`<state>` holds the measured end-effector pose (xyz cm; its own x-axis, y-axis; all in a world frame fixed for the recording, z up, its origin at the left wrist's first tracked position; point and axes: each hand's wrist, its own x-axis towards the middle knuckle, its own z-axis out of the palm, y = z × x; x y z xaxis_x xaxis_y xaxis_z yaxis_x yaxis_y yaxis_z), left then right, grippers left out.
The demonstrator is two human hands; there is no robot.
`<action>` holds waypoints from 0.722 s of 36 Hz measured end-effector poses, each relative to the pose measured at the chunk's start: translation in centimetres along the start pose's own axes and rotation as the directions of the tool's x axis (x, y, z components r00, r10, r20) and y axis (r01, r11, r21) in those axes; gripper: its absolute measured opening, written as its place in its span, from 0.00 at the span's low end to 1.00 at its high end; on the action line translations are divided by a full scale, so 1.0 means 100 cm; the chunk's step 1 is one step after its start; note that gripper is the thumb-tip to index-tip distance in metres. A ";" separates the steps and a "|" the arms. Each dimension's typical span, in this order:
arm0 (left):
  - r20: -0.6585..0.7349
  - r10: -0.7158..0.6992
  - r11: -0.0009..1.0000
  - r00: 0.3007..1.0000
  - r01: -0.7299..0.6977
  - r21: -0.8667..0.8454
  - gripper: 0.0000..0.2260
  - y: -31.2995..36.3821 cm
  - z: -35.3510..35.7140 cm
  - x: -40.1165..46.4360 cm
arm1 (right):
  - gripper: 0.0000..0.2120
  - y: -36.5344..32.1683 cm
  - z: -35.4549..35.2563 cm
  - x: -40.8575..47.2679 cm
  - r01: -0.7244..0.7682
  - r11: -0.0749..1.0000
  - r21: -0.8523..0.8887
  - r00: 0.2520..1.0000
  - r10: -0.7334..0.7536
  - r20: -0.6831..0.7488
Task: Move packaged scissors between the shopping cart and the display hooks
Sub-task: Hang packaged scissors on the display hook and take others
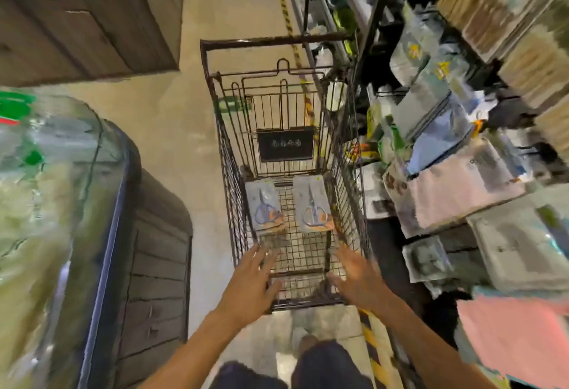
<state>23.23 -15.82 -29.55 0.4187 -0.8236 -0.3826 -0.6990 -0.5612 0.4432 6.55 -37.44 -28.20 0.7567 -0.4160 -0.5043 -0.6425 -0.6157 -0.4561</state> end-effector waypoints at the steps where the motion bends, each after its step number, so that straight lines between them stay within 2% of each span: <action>1: 0.024 -0.021 1.000 0.999 0.021 0.000 0.44 -0.003 0.006 0.016 | 0.25 0.004 0.000 0.011 0.006 1.000 -0.008 0.999 -0.006 -0.035; 2: 0.051 -0.049 0.999 0.998 0.049 0.001 0.45 -0.006 0.013 0.032 | 0.25 0.006 -0.002 0.021 0.017 1.000 -0.016 0.999 -0.018 -0.049; 5: 0.122 -0.106 0.994 0.987 0.106 0.004 0.42 -0.015 0.034 0.072 | 0.24 0.017 0.000 0.048 -0.003 0.999 -0.051 0.998 0.007 0.070; 8: 0.145 -0.142 0.989 0.979 0.144 -0.003 0.40 -0.021 0.054 0.105 | 0.25 0.035 0.014 0.076 -0.062 0.998 0.014 0.992 0.060 0.111; 12: 0.211 -0.193 0.979 0.958 0.203 -0.024 0.31 -0.040 0.086 0.142 | 0.25 0.057 0.044 0.112 -0.146 0.988 0.052 0.975 0.135 0.176; 17: 0.274 -0.183 0.973 0.944 0.213 -0.084 0.31 -0.066 0.112 0.188 | 0.28 0.085 0.081 0.155 -0.172 0.983 0.063 0.968 0.157 0.198; 19: 0.253 -0.187 0.974 0.949 0.213 -0.077 0.31 -0.080 0.121 0.207 | 0.29 0.094 0.093 0.175 -0.209 0.974 0.091 0.958 0.185 0.221; 23: 0.257 -0.200 0.972 0.945 0.225 -0.068 0.30 -0.099 0.134 0.234 | 0.31 0.103 0.118 0.214 -0.322 0.917 0.234 0.941 0.282 0.187; 26: 0.229 -0.188 0.969 0.955 0.218 -0.116 0.30 -0.108 0.138 0.248 | 0.26 0.107 0.128 0.245 -0.316 0.893 0.322 0.949 0.294 0.116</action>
<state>33.15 -29.04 -55.03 0.3984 -0.6624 -0.6345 -0.5188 -0.7332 0.4397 16.68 -45.66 -54.82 0.5149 -0.4984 -0.6975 -0.8514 -0.2030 -0.4836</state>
